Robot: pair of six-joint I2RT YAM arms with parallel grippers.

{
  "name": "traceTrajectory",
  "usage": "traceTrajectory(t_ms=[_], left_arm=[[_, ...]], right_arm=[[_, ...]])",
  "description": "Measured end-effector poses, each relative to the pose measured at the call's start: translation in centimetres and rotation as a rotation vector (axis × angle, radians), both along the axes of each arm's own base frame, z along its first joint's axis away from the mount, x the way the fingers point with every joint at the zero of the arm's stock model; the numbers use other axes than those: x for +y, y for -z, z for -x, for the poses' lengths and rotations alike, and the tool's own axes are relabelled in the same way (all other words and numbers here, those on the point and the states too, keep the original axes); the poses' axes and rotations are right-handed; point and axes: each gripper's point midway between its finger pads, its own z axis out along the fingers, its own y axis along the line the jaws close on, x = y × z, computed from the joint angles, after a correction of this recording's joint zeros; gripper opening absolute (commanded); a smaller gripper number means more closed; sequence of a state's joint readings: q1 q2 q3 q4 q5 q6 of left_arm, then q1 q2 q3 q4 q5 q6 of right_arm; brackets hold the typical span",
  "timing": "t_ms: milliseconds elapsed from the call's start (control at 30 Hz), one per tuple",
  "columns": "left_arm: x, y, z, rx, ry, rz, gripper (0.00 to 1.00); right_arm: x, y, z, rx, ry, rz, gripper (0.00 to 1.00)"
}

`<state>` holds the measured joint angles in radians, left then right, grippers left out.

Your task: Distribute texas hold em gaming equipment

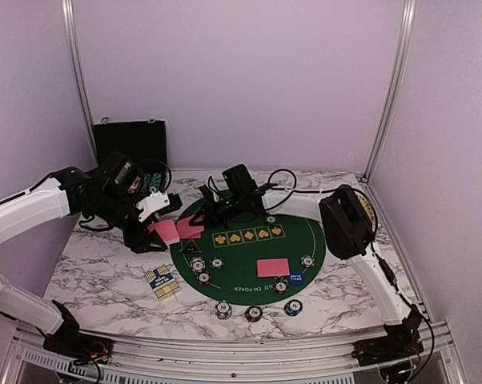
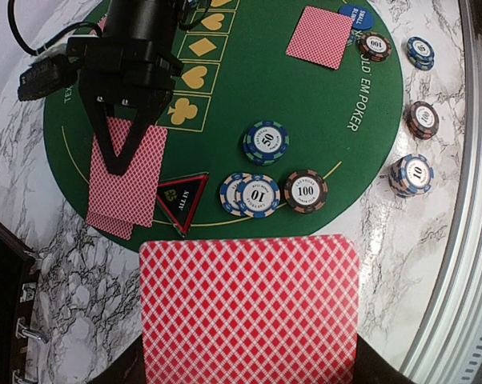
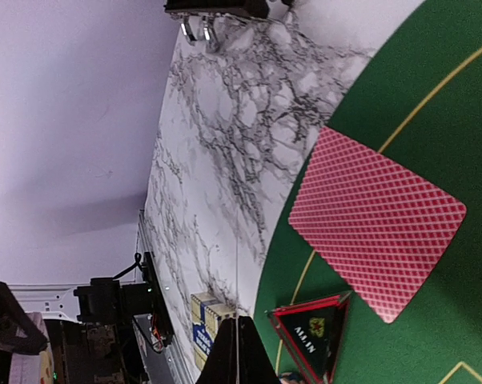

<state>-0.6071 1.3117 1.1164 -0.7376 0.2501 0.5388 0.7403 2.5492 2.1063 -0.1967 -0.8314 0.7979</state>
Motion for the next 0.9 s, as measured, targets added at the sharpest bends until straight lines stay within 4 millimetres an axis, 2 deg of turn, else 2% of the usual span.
traceTrajectory(t_ms=[200, 333, 433, 567, 633, 833, 900], left_arm=[[0.0, 0.0, 0.0, 0.000, 0.000, 0.001, 0.00], [0.0, 0.0, 0.0, 0.000, 0.000, 0.001, 0.00], [0.0, -0.2, 0.0, -0.004, -0.001, 0.003, 0.00], [0.1, -0.3, 0.0, -0.007, -0.002, 0.006, 0.00], [0.1, -0.3, 0.0, -0.008, -0.004, 0.006, 0.00], [0.1, -0.3, 0.0, -0.007, -0.003, 0.007, 0.00], [0.1, -0.3, 0.0, -0.007, -0.003, 0.008, 0.00]], right_arm=[[0.4, 4.1, -1.3, 0.041, 0.049, 0.029, 0.02], [0.8, 4.6, -2.4, 0.037, 0.084, 0.014, 0.04], [1.4, 3.7, -3.2, 0.014, 0.100, -0.017, 0.08], [1.9, 2.3, -4.1, -0.019, 0.121, -0.060, 0.25], [2.0, 2.2, -4.4, -0.031, 0.129, -0.065, 0.32], [1.6, 3.4, -4.9, -0.058, 0.160, -0.015, 0.61], [1.2, 4.0, -5.2, -0.077, 0.171, 0.015, 0.65]])
